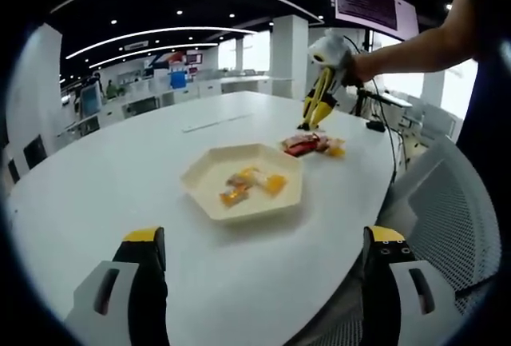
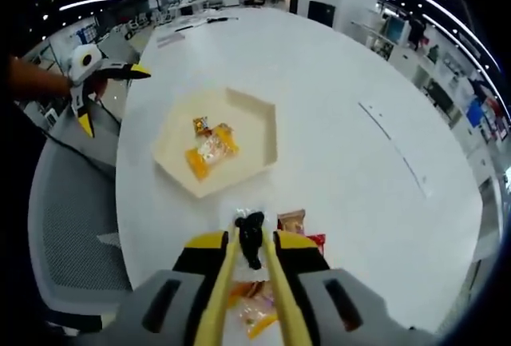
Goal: Place the target food into the container with the food tongs after gripping and lifting it, then release it inside without dropping or visibly crushing the food.
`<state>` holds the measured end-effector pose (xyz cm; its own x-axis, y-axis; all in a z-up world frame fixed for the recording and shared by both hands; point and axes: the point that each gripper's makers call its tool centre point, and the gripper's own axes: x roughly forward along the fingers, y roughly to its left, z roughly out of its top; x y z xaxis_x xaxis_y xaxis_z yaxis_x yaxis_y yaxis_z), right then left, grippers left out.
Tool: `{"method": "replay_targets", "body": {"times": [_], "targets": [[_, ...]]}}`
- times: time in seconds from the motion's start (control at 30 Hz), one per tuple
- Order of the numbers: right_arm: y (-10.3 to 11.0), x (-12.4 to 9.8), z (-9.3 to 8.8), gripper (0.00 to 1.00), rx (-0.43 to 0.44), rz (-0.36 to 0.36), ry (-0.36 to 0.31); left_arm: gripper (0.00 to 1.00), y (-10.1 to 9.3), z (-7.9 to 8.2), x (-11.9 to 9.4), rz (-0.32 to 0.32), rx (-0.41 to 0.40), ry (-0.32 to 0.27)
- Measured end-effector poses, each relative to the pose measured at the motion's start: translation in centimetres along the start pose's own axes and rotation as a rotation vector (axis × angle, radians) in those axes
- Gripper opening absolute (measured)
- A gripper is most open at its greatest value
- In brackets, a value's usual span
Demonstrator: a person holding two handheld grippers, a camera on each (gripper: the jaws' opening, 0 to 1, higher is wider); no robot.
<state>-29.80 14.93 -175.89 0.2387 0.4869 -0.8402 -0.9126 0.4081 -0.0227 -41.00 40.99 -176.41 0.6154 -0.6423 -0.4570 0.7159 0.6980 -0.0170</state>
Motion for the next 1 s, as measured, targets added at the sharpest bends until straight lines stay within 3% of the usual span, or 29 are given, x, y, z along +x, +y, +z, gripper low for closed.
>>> {"method": "replay_targets", "body": {"times": [1.0], "targets": [[0.8, 1.7, 4.8, 0.21, -0.064, 0.005, -0.027, 1.00, 0.7, 0.7, -0.4, 0.041, 0.000, -0.034]]}}
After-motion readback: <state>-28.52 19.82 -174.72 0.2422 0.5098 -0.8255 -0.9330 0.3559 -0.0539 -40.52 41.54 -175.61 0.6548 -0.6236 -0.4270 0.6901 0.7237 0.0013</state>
